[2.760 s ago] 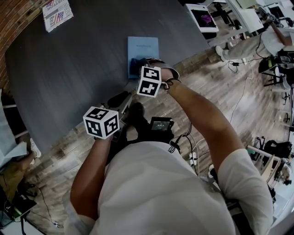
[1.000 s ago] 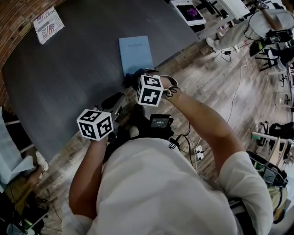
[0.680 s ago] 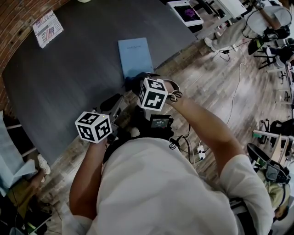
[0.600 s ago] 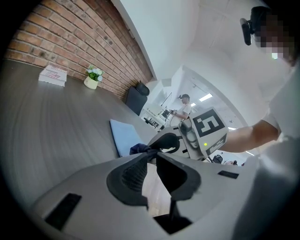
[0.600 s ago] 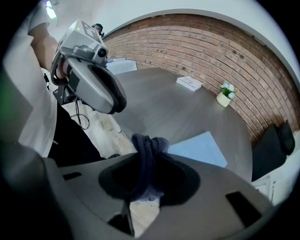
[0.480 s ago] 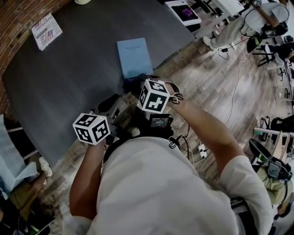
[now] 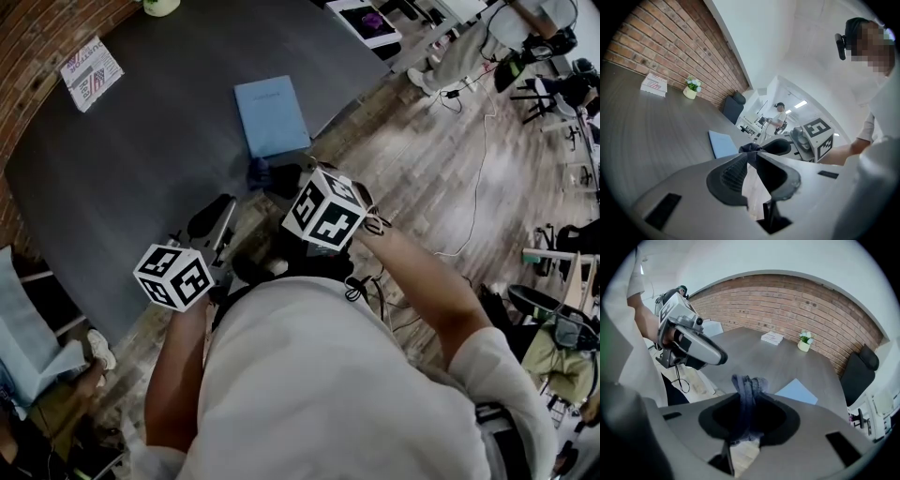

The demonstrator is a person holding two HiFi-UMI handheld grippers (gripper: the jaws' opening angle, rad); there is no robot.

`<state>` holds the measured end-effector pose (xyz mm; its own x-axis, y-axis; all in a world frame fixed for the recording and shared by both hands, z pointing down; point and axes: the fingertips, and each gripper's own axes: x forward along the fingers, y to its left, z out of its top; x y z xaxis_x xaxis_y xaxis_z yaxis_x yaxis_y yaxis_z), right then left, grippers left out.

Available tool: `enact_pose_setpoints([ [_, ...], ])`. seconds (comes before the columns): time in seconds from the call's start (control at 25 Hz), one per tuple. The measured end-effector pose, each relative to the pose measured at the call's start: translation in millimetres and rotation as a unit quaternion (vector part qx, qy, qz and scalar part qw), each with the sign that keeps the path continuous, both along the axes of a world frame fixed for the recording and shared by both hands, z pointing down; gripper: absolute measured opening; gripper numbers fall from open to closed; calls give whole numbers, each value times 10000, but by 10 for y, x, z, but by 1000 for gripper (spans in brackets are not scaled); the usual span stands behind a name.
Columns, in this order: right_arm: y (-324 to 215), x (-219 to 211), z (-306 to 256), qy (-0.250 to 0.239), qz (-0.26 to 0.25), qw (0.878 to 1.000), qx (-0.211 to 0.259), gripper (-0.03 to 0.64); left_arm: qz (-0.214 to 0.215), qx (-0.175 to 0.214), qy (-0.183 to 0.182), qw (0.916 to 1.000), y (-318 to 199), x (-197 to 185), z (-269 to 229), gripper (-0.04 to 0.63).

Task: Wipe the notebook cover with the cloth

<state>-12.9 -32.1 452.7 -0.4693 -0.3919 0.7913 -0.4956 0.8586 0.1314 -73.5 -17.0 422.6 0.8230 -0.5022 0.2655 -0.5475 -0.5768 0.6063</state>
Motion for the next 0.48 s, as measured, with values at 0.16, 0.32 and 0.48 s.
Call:
enact_pose_setpoints([
  [0.16, 63, -28, -186, -297, 379, 9987, 157, 121, -27, 121, 115, 9999, 54, -95, -131, 55],
  [0.32, 106, -46, -390, -736, 867, 9931, 285, 121, -24, 268, 209, 9994, 120, -186, -274, 55],
  [0.48, 162, -55, -599, -1153, 1302, 9839, 417, 121, -41, 373, 305, 9988, 177, -294, -430, 55],
])
